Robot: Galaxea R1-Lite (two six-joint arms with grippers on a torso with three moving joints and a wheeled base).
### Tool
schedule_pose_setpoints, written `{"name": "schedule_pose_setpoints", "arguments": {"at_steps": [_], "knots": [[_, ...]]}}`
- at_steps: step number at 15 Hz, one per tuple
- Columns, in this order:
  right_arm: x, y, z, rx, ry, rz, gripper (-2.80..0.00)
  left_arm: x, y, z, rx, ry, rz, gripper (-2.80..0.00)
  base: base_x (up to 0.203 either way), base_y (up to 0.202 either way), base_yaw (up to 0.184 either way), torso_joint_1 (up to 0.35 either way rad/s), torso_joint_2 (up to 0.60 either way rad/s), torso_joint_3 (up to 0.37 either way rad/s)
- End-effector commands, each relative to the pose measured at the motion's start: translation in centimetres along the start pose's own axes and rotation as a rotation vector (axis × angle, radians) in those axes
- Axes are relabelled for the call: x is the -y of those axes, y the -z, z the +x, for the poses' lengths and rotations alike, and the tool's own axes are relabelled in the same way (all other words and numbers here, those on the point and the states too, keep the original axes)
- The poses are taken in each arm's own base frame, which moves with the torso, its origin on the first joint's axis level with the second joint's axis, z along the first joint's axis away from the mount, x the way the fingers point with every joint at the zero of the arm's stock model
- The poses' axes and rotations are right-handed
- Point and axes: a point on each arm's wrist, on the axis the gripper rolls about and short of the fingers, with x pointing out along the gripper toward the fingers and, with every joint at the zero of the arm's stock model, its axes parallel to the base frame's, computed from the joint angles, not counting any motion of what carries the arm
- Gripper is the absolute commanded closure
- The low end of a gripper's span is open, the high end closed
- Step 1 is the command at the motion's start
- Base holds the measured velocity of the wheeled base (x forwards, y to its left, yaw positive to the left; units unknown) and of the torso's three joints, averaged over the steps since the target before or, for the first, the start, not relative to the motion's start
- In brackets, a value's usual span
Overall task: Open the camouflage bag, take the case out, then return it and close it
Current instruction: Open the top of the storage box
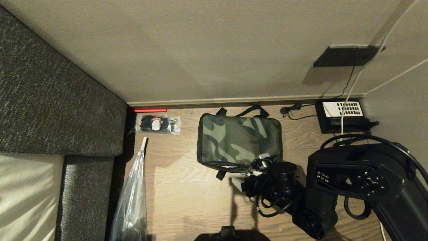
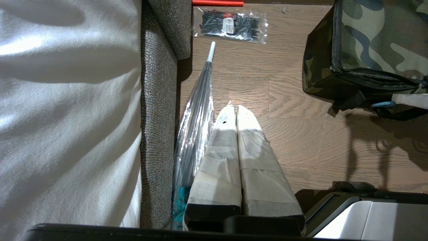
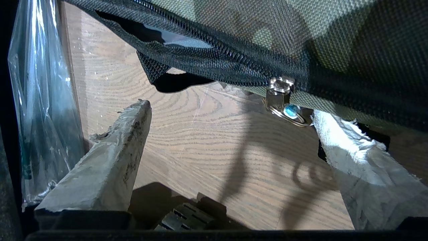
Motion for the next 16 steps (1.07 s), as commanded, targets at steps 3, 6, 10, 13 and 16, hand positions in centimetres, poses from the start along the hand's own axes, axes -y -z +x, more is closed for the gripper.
{"name": "schedule_pose_setpoints", "arguments": {"at_steps": [3,6,10,13,16], "knots": [[0.06,-0.09,0.27,0.028,-0.004,0.0,-2.8,0.0,0.09,0.01,-0.001,-0.001,0.0,0.0,0.0,0.0,0.0,0.0,0.0,0.0],[0.32,-0.14,0.39,0.045,-0.007,0.0,0.0,0.0,0.09,0.01,-0.001,-0.001,0.0,0.0,0.0,0.0,0.0,0.0,0.0,0.0],[0.33,-0.04,0.35,0.052,-0.009,-0.014,0.0,0.0,0.09,0.01,-0.001,-0.001,0.0,0.0,0.0,0.0,0.0,0.0,0.0,0.0],[0.34,0.03,0.18,0.046,-0.008,-0.029,0.0,0.0,0.09,0.01,-0.001,-0.001,0.0,0.0,0.0,0.0,0.0,0.0,0.0,0.0],[0.35,-0.13,-0.17,0.044,-0.005,-0.04,0.0,0.0,0.09,0.01,-0.001,-0.001,0.0,0.0,0.0,0.0,0.0,0.0,0.0,0.0]]}}
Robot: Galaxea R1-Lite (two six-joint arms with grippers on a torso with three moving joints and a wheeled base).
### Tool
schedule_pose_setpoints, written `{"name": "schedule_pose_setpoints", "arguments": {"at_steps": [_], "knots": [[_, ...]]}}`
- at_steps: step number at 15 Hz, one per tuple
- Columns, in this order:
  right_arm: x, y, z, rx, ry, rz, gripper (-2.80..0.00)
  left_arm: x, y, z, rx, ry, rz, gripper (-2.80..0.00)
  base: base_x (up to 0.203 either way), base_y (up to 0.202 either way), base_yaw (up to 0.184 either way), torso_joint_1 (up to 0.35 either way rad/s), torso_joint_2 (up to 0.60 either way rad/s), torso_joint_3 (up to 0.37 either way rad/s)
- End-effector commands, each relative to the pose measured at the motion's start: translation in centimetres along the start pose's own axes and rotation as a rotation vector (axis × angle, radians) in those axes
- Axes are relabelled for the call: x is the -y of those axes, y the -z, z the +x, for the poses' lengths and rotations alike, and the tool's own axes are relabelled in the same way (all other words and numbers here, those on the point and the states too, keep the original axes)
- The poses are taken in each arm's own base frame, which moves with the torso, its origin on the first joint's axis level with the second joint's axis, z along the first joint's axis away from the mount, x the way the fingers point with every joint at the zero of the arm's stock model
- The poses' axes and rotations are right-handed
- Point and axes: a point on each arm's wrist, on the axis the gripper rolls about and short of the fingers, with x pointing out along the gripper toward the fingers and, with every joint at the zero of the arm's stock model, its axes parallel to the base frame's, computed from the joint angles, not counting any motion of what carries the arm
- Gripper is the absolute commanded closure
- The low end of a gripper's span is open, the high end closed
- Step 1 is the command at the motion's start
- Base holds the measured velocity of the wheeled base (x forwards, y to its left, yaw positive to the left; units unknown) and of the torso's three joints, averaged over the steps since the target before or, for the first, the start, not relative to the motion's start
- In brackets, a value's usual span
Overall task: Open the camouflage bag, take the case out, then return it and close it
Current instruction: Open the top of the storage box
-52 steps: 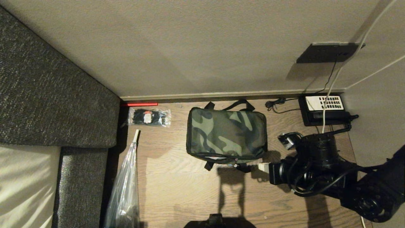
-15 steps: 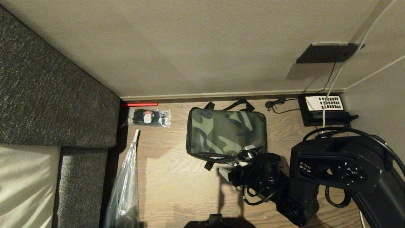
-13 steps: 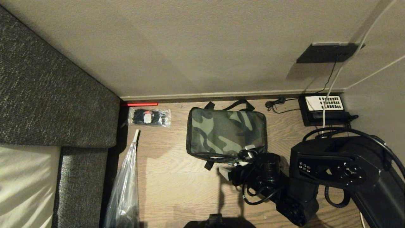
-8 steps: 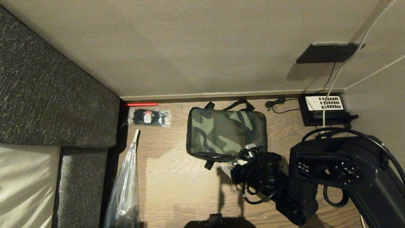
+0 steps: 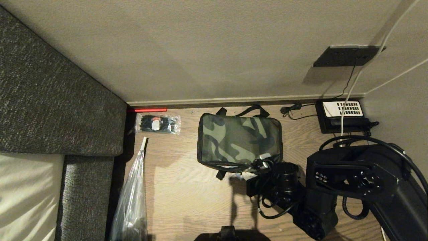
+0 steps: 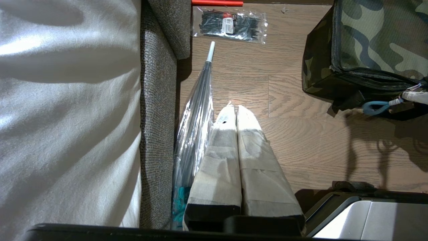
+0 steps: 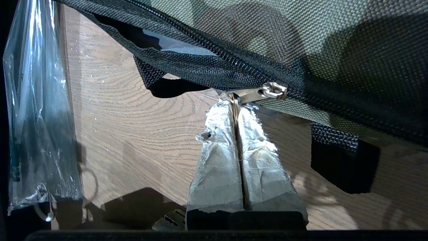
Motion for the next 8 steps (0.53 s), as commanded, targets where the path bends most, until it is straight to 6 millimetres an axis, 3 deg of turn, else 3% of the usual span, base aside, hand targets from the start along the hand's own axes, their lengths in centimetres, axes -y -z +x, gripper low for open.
{"name": "schedule_pose_setpoints", "arguments": {"at_steps": [1,8], "knots": [[0.1,-0.3,-0.3,0.007,0.002,-0.018,0.0,0.0,0.1,0.0,-0.001,-0.001,0.0,0.0,0.0,0.0,0.0,0.0,0.0,0.0],[1.9,-1.2,-1.3,0.015,0.025,-0.064,0.0,0.0,0.1,0.0,-0.002,-0.001,0.0,0.0,0.0,0.0,0.0,0.0,0.0,0.0]]}}
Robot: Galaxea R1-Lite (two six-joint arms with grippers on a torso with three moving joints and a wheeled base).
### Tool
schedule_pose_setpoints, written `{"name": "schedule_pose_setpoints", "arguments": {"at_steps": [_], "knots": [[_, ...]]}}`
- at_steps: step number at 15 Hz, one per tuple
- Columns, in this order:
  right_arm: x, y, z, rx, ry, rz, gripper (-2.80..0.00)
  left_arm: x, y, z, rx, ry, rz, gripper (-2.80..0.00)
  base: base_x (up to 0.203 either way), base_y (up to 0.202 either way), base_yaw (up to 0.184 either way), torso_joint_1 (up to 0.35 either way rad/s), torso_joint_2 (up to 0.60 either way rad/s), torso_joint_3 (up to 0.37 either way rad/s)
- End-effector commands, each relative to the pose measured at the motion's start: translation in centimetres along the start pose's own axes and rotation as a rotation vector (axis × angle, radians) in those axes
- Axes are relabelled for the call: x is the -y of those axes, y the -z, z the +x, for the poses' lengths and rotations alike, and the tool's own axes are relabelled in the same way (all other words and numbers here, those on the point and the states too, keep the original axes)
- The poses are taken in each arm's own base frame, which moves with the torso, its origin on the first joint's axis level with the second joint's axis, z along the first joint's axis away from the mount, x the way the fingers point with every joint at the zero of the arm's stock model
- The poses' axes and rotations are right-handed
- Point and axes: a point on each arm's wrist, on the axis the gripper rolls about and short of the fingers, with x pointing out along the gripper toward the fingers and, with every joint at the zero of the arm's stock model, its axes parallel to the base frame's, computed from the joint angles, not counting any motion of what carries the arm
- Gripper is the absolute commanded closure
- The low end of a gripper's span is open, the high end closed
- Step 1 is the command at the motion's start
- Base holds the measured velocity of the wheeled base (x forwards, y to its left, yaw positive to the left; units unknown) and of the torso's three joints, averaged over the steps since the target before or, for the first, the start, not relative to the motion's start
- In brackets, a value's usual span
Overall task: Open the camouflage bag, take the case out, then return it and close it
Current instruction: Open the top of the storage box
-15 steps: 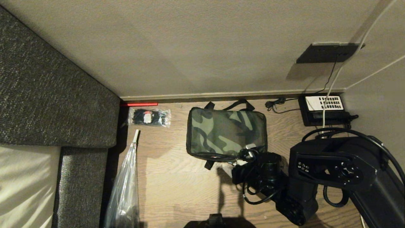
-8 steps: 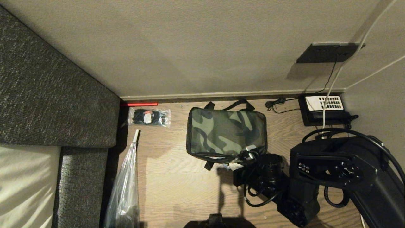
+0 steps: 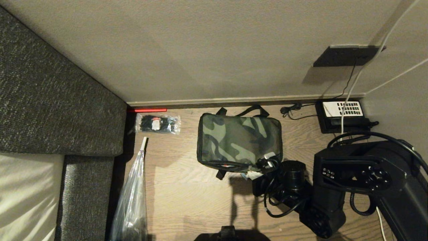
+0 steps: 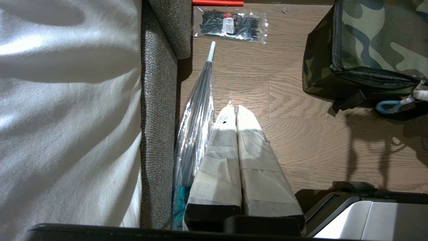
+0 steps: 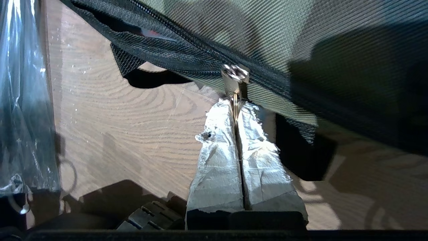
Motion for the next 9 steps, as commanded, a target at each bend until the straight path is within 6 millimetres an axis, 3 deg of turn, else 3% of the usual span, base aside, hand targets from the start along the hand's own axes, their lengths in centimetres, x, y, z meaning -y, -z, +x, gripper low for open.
{"name": "schedule_pose_setpoints", "arguments": {"at_steps": [1,9], "knots": [[0.5,-0.8,-0.4,0.022,0.008,0.002,0.0,0.0,0.1,0.0,-0.001,-0.001,0.0,0.0,0.0,0.0,0.0,0.0,0.0,0.0],[2.4,-0.8,-2.3,0.003,0.044,0.007,0.0,0.0,0.1,0.0,-0.002,-0.001,0.0,0.0,0.0,0.0,0.0,0.0,0.0,0.0]]}}
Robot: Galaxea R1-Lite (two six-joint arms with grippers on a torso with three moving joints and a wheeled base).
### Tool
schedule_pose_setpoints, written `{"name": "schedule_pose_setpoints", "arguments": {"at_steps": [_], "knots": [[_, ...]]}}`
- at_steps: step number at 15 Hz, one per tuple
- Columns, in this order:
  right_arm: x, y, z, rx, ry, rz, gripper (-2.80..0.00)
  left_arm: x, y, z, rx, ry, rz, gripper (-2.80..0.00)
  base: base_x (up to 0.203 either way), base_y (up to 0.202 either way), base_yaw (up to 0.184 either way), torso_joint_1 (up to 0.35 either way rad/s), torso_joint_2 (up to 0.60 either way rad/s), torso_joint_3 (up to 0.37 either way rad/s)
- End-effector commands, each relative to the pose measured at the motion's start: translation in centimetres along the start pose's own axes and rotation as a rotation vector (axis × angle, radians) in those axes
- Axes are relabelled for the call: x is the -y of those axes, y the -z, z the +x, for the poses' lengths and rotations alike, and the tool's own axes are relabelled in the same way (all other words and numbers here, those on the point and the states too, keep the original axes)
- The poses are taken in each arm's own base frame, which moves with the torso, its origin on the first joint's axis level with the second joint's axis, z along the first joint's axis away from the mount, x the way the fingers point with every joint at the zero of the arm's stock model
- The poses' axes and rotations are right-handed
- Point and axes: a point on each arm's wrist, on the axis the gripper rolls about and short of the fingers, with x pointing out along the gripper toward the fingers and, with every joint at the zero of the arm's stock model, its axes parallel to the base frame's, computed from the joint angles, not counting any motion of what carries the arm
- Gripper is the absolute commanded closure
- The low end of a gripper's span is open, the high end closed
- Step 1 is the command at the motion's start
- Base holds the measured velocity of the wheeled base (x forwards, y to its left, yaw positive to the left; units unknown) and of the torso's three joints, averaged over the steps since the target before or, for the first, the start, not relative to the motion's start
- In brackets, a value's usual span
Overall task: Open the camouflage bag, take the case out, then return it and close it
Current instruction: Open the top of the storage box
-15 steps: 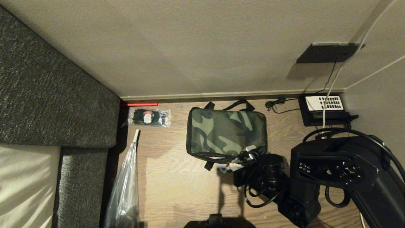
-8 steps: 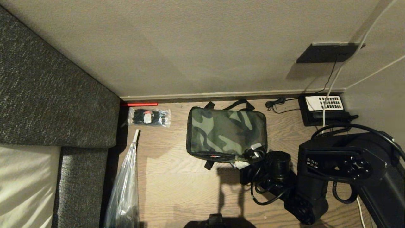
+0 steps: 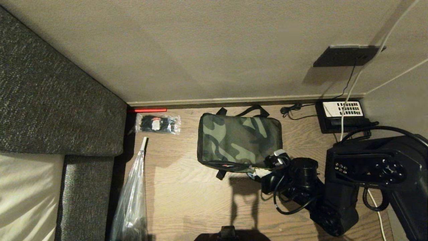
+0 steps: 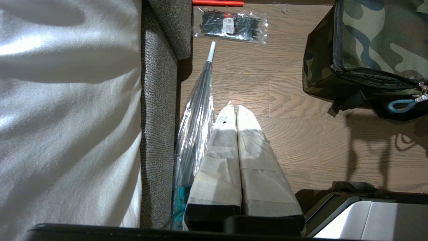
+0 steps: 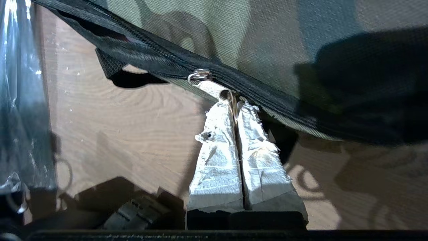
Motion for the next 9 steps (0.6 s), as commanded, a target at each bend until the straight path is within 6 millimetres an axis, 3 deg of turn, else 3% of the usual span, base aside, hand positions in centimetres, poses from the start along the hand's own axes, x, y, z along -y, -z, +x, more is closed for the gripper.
{"name": "schedule_pose_setpoints", "arguments": {"at_steps": [1,9], "knots": [[0.4,-0.3,-0.7,0.003,0.01,0.004,0.0,0.0,0.1,0.0,-0.003,0.0,0.0,0.0,0.0,0.0,0.0,0.0,0.0,0.0],[2.1,-0.8,-2.2,-0.002,0.058,0.021,0.0,0.0,0.1,0.0,-0.003,-0.001,0.0,0.0,0.0,0.0,0.0,0.0,0.0,0.0]]}}
